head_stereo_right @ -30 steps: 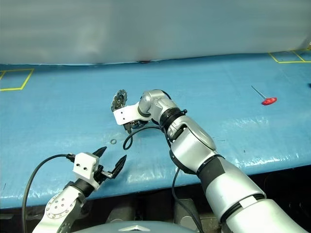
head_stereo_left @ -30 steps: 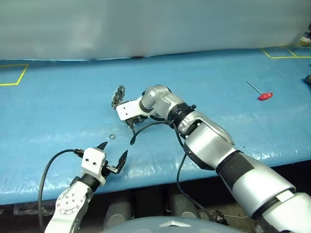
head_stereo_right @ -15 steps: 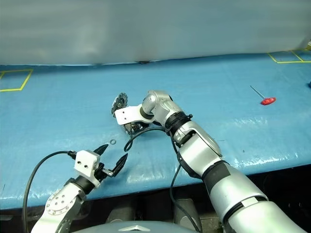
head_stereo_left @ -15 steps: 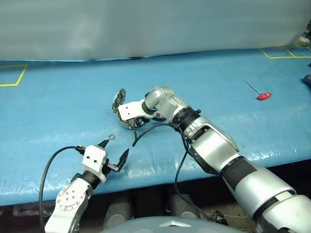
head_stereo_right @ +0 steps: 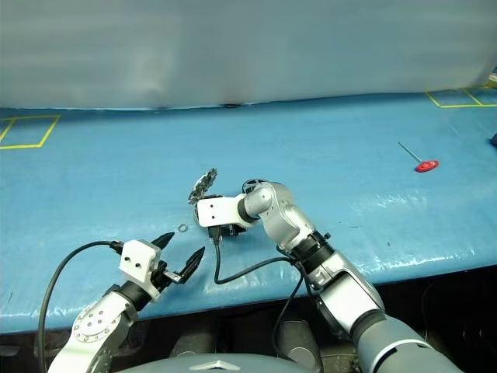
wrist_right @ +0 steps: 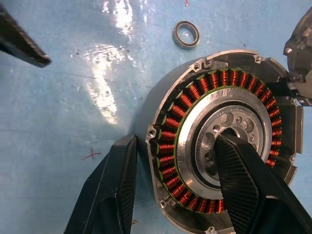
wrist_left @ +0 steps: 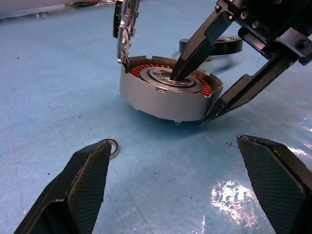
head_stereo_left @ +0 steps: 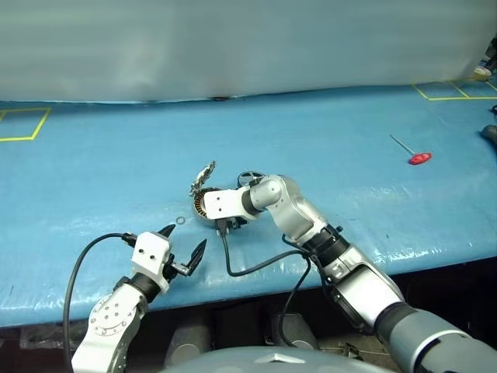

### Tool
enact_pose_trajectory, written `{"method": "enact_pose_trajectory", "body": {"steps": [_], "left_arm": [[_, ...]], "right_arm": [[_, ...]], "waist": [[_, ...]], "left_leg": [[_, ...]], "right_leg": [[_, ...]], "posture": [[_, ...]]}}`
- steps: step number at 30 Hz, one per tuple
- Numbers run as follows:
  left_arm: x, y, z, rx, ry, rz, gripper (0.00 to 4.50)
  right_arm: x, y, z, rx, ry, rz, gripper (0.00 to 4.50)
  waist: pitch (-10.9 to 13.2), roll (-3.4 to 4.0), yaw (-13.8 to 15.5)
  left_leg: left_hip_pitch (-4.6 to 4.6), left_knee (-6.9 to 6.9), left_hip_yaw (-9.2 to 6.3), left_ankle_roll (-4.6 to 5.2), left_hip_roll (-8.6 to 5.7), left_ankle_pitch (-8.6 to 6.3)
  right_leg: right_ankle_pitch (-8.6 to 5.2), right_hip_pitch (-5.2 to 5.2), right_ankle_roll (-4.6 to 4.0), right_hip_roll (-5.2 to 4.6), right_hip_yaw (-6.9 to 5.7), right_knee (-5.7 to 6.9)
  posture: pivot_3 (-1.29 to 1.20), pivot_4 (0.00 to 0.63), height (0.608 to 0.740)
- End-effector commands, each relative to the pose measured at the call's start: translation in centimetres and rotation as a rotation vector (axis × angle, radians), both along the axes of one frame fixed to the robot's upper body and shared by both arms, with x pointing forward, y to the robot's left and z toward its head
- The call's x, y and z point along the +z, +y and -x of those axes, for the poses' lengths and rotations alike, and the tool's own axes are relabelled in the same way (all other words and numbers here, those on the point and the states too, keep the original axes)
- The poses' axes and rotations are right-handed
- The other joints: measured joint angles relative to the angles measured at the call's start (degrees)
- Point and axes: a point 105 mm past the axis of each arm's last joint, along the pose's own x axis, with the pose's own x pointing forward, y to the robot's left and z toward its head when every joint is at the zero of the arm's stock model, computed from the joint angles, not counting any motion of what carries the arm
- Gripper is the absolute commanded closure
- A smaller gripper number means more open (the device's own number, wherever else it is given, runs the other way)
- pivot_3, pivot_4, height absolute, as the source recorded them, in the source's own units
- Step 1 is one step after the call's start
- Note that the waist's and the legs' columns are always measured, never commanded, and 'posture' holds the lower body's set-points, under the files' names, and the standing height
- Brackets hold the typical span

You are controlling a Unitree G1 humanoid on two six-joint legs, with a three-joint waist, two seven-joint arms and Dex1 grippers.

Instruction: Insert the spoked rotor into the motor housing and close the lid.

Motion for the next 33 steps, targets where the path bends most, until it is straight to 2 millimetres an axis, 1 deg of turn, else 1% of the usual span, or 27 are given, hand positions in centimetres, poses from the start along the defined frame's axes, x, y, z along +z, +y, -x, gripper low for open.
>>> {"method": "enact_pose_trajectory", "body": {"steps": [1, 5, 7, 11, 18, 20, 22, 28, 30, 33], "left_arm": [[0.3, -0.4, -0.1, -0.02, -0.009, 0.018, 0.0], [0.3, -0.5, -0.2, -0.023, -0.007, 0.022, 0.0], [0.2, -0.5, -0.2, -0.024, -0.005, 0.023, 0.0], [0.1, -0.7, -0.2, -0.025, -0.004, 0.03, 0.0], [-0.1, -0.8, -0.2, -0.026, -0.001, 0.036, 0.0], [-0.1, -0.9, -0.3, -0.026, -0.002, 0.038, 0.0], [-0.1, -0.9, -0.3, -0.027, -0.002, 0.036, 0.0], [-0.1, -0.9, -0.3, -0.028, -0.004, 0.035, 0.0], [-0.1, -0.9, -0.3, -0.028, -0.004, 0.034, 0.0], [-0.1, -0.9, -0.2, -0.029, -0.004, 0.034, 0.0]], "right_arm": [[-3.4, -1.2, 2.6, 0.017, 0.131, 0.115, 2.48], [-3.5, -1.3, 3.8, 0.013, 0.152, 0.112, 2.48], [-3.4, -1.1, 4.0, -0.001, 0.161, 0.101, 2.48], [-3.3, -0.7, 4.0, -0.043, 0.162, 0.083, 2.48], [-3.9, -0.8, 3.8, -0.113, 0.166, 0.11, 2.48], [-4.0, -0.8, 3.9, -0.118, 0.174, 0.113, 2.48], [-4.1, -0.7, 4.0, -0.116, 0.172, 0.122, 2.48], [-4.1, -0.3, 4.2, -0.115, 0.188, 0.12, 2.48], [-4.0, -0.1, 4.1, -0.119, 0.187, 0.106, 1.73], [-3.7, 0.3, 4.0, -0.135, 0.19, 0.076, 0.81]], "waist": [[0.0, -0.04, 0.3], [-0.1, -0.14, 0.6], [-0.1, -0.16, 0.7], [-0.2, -0.25, 0.7], [-0.2, -0.32, 0.6], [-0.3, -0.36, 0.6], [-0.3, -0.36, 0.6], [-0.5, -0.26, 0.6], [-0.5, -0.26, 0.5], [-0.5, -0.23, 0.5]], "left_leg": [[0.0, 0.0, 0.0, 0.0, 0.0, 0.0], [0.0, -0.01, 0.0, 0.02, 0.0, -0.01], [-0.01, -0.01, 0.0, 0.03, 0.0, -0.02], [-0.02, -0.01, 0.0, 0.03, 0.01, -0.04], [-0.01, -0.02, -0.01, 0.01, 0.04, -0.05], [-0.01, -0.01, -0.02, 0.0, 0.05, -0.05], [-0.01, -0.02, -0.04, -0.01, 0.06, -0.06], [-0.01, -0.02, -0.07, -0.02, 0.06, -0.07], [-0.01, -0.02, -0.08, -0.02, 0.06, -0.07], [-0.04, -0.04, -0.11, -0.03, 0.05, -0.08]], "right_leg": [[0.0, -0.01, 0.0, 0.0, 0.0, -0.01], [-0.01, -0.03, 0.0, 0.0, -0.01, -0.04], [-0.02, -0.03, 0.0, 0.0, -0.01, -0.06], [-0.03, -0.04, 0.01, 0.0, -0.01, -0.07], [-0.09, -0.06, 0.07, 0.0, -0.02, -0.06], [-0.15, -0.06, 0.16, -0.02, -0.02, -0.06], [-0.19, -0.06, 0.22, -0.26, -0.05, -0.06], [-0.21, -0.06, 0.23, -0.31, -0.12, -0.06], [-0.22, -0.06, 0.23, -0.32, -0.13, -0.06], [-0.23, -0.07, 0.22, -0.35, -0.17, -0.08]], "posture": [[0.0, 0.15, 0.74], [0.0, 0.15, 0.74], [0.0, 0.15, 0.74], [0.0, 0.15, 0.74], [0.0, 0.15, 0.74], [0.0, 0.15, 0.74], [0.0, 0.15, 0.74], [0.0, 0.15, 0.74], [0.0, 0.15, 0.74], [0.0, 0.15, 0.74]]}}
